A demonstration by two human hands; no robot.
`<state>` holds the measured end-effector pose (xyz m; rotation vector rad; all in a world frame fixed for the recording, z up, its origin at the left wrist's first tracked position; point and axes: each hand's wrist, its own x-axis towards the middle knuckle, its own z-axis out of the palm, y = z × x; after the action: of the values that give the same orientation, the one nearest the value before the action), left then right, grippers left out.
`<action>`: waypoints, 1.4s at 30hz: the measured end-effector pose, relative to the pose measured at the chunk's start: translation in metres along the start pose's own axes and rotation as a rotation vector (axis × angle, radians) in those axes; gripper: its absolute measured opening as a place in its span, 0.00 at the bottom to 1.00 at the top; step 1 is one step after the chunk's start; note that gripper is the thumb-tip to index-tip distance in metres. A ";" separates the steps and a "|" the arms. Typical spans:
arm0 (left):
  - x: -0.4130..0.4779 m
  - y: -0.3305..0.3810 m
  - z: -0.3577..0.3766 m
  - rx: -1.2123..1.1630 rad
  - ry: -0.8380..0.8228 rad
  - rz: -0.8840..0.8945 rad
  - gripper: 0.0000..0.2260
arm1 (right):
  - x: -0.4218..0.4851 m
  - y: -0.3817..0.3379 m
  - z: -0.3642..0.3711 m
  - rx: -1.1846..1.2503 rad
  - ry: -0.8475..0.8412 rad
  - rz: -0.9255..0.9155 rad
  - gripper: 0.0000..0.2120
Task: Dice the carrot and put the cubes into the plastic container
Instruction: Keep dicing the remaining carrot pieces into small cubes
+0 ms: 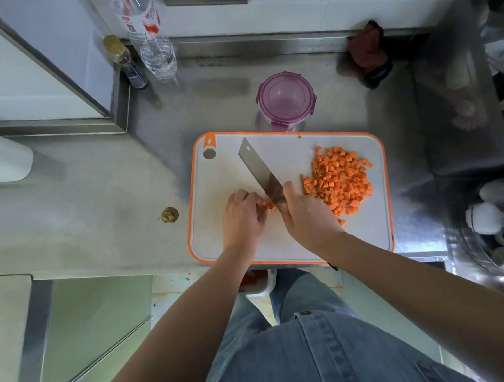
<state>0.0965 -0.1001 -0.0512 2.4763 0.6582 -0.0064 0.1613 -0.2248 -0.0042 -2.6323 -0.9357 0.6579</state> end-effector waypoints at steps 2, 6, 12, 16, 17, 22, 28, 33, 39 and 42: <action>0.001 0.001 0.000 0.006 -0.006 -0.007 0.03 | 0.001 -0.001 0.002 -0.027 -0.036 0.015 0.07; 0.001 0.001 0.002 -0.015 -0.010 -0.020 0.02 | 0.003 -0.003 0.006 -0.029 -0.077 0.036 0.10; 0.002 0.002 0.004 -0.050 0.002 -0.034 0.02 | 0.005 -0.007 0.013 -0.076 -0.094 0.043 0.14; 0.003 0.002 0.001 -0.052 -0.010 -0.033 0.04 | 0.009 -0.004 0.012 -0.011 -0.076 0.051 0.08; 0.002 0.001 0.001 -0.053 -0.010 -0.030 0.04 | 0.009 -0.003 0.011 0.000 -0.066 0.045 0.07; -0.001 -0.001 -0.002 -0.059 0.014 -0.058 0.03 | 0.004 -0.001 0.005 0.031 -0.003 0.006 0.06; -0.001 0.000 -0.003 -0.028 0.025 -0.065 0.02 | 0.001 0.000 0.009 -0.017 -0.054 0.007 0.08; 0.000 0.000 0.000 -0.003 0.022 -0.085 0.04 | 0.003 -0.002 0.013 -0.001 -0.075 0.039 0.11; 0.002 0.001 0.001 0.012 0.015 -0.088 0.04 | 0.006 -0.007 0.016 -0.012 -0.078 0.039 0.14; 0.003 0.001 0.001 0.014 -0.004 -0.099 0.05 | 0.008 -0.004 0.015 0.013 -0.068 0.041 0.12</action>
<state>0.0997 -0.0998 -0.0516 2.4542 0.7812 -0.0540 0.1570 -0.2156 -0.0185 -2.6388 -0.8957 0.7652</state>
